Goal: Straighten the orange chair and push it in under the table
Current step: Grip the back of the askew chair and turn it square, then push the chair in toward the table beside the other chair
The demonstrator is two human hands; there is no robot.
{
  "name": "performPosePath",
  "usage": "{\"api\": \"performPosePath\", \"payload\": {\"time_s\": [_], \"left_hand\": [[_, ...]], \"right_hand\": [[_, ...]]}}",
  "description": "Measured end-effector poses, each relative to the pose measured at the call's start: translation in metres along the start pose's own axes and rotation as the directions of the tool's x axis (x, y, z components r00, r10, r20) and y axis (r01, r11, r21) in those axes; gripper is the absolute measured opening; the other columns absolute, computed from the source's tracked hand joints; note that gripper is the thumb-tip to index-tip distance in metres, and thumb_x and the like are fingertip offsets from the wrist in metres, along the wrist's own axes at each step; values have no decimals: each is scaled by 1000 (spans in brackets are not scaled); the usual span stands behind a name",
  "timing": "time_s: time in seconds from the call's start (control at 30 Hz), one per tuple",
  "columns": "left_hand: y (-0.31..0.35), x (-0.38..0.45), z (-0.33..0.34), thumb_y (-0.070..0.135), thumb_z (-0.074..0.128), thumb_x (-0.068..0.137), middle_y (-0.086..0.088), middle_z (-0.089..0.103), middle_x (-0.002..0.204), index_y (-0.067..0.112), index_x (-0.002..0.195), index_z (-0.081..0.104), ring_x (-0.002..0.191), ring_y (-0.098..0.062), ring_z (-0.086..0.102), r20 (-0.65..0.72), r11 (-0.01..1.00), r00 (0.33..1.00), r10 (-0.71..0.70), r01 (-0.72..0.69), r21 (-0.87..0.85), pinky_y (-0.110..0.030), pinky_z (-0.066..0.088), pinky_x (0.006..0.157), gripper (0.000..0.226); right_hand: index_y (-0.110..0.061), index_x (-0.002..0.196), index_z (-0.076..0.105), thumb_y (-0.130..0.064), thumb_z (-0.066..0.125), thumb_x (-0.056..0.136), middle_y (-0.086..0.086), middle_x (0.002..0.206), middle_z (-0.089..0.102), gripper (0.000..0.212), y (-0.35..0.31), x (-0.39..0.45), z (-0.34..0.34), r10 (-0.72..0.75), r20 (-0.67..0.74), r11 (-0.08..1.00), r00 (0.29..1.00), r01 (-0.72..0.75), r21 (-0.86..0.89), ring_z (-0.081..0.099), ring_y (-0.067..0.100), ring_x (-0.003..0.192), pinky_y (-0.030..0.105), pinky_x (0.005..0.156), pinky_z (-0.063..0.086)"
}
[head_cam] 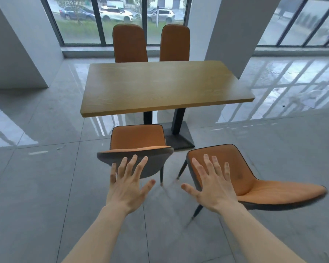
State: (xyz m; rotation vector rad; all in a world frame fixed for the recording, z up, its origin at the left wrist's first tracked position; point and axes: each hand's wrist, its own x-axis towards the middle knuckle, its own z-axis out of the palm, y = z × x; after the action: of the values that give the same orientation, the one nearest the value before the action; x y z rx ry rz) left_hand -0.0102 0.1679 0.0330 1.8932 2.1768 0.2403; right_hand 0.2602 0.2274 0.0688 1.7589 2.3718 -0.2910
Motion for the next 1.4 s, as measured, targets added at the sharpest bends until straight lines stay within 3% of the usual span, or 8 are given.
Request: {"api": "performPosePath", "payload": {"time_s": [0.27, 0.37, 0.53, 0.77, 0.9, 1.13, 1.27, 1.4], "left_hand": [[111, -31, -1, 85, 5, 84, 7, -7, 170, 48, 155, -10, 155, -22, -17, 11, 993, 994, 113, -113, -25, -47, -26, 118, 81], [160, -36, 11, 84, 11, 88, 6, -7, 171, 48, 155, -9, 155, -22, -17, 17, 992, 992, 127, -127, -15, -50, -21, 121, 79], [255, -37, 58, 88, 6, 84, 6, -3, 171, 50, 156, -6, 156, -22, -13, -4, 995, 995, 96, -96, -37, -51, -17, 123, 82], [395, -31, 136, 85, 19, 90, 7, -5, 170, 52, 154, -10, 155, -20, -14, 50, 997, 998, 44, -41, -62, -49, -18, 123, 78], [452, -15, 171, 86, 20, 89, 9, -5, 170, 52, 154, -9, 156, -19, -13, 51, 996, 998, 38, -34, -78, -46, -18, 123, 78], [482, 5, 214, 87, 16, 85, 6, 11, 169, 49, 155, 3, 156, -21, -1, 72, 997, 997, -18, 23, -71, -47, -6, 126, 80], [479, 6, 220, 87, 16, 87, 9, 27, 164, 50, 152, 20, 153, -21, 14, 61, 999, 998, -16, 20, -51, -47, 8, 126, 76], [476, 13, 219, 88, 12, 87, 14, 42, 151, 49, 144, 37, 139, -17, 30, 86, 999, 996, -11, 14, -33, -44, 22, 117, 74]], "right_hand": [[-42, 159, -13, -98, 6, 72, 5, 171, -17, 105, 87, -69, -17, 87, -42, 996, 995, -87, -2, -24, 31, 154, 59, 122, -16], [-43, 159, -12, -101, 8, 71, 4, 171, -15, 107, 135, -78, -9, 87, -62, 996, 994, -86, 14, -23, 30, 155, 59, 122, -15], [-43, 159, -11, -102, 15, 72, 3, 172, -14, 108, 243, -88, 7, 67, -34, 998, 997, -67, 13, -22, 30, 155, 61, 121, -15], [-42, 160, -4, -104, 20, 66, 5, 171, -4, 115, 395, -86, 34, -3, 46, 1000, 999, 3, 7, -14, 32, 156, 59, 123, -10], [-41, 160, -4, -104, 7, 55, 6, 171, -2, 122, 445, -66, 43, -48, 92, 999, 995, 50, -12, -13, 33, 156, 60, 124, -8], [-39, 160, 4, -101, 12, 68, 5, 171, 12, 111, 473, -33, 75, -152, 65, 987, 986, 149, 55, 0, 31, 157, 58, 125, -2], [-37, 153, 26, -99, 12, 73, 2, 158, 36, 102, 476, -26, 92, -193, -18, 978, 981, 194, 71, 25, 30, 146, 56, 122, 12], [-33, 143, 42, -95, 19, 78, 2, 142, 48, 93, 479, -20, 97, -209, -64, 972, 976, 214, 95, 36, 30, 134, 57, 118, 19]]}}
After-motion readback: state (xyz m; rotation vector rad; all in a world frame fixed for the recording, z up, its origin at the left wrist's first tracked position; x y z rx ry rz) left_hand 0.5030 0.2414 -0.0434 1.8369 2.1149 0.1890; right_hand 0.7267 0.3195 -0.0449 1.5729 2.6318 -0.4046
